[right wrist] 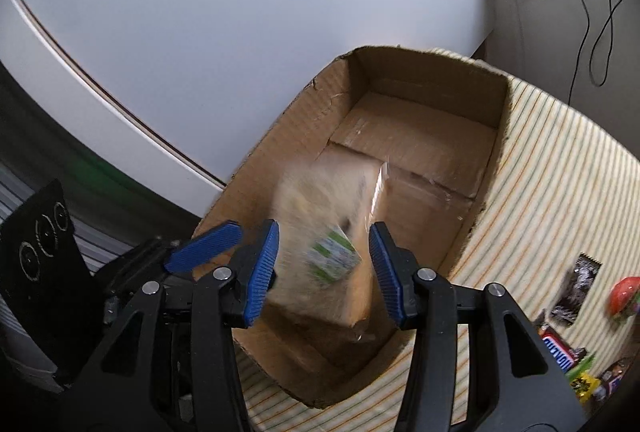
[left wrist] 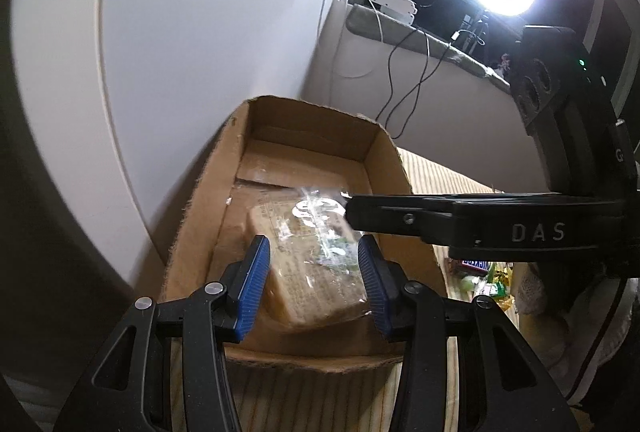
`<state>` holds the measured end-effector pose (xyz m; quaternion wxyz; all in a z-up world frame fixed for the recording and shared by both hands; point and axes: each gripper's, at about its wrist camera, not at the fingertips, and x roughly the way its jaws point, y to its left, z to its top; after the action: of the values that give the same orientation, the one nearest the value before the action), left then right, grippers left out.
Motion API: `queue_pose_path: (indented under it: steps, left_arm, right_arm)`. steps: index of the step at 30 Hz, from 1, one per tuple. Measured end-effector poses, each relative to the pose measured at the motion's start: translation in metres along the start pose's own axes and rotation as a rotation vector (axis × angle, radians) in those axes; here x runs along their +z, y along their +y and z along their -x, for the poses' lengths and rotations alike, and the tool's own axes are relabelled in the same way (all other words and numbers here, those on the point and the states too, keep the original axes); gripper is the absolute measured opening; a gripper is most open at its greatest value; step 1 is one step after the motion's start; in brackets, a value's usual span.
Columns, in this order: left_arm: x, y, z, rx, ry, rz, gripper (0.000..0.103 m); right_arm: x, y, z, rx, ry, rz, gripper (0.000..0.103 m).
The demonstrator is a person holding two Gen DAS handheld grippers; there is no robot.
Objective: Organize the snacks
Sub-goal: 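Carry the bread loaf with the right tool into the cardboard box and release, then move the right tool to the blue-white chocolate bar and grasp it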
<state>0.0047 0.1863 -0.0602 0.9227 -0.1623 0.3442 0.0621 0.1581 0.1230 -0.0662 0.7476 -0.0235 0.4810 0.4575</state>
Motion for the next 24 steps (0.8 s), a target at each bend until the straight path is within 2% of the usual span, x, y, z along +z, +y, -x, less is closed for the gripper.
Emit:
queue_pose_path:
  steps: [1,3,13,20,21,24]
  left_arm:
    - [0.000,0.000,0.002,0.006,-0.005,0.000,0.043]
    - [0.000,0.000,0.007,0.015,-0.014,-0.003,0.043]
    - [-0.006,-0.017,0.031,0.013,-0.055,-0.032,0.044]
    - [-0.011,-0.046,0.041,0.002,-0.080,-0.078,0.054]
    - [-0.012,-0.050,0.041,-0.004,-0.079,-0.083,0.054]
    - [-0.015,-0.063,0.039,-0.023,-0.071,-0.104,0.054]
  right_arm:
    - [0.000,0.000,0.002,-0.007,-0.005,0.002,0.063]
    - [-0.001,0.000,0.008,-0.019,-0.026,0.007,0.070]
    - [-0.013,-0.009,0.042,-0.081,-0.096,0.018,0.070]
    - [-0.034,-0.035,0.087,-0.107,-0.203,0.014,0.070]
    - [-0.037,-0.037,0.092,-0.122,-0.206,0.028,0.071]
    - [-0.049,-0.046,0.108,-0.193,-0.205,0.074,0.085]
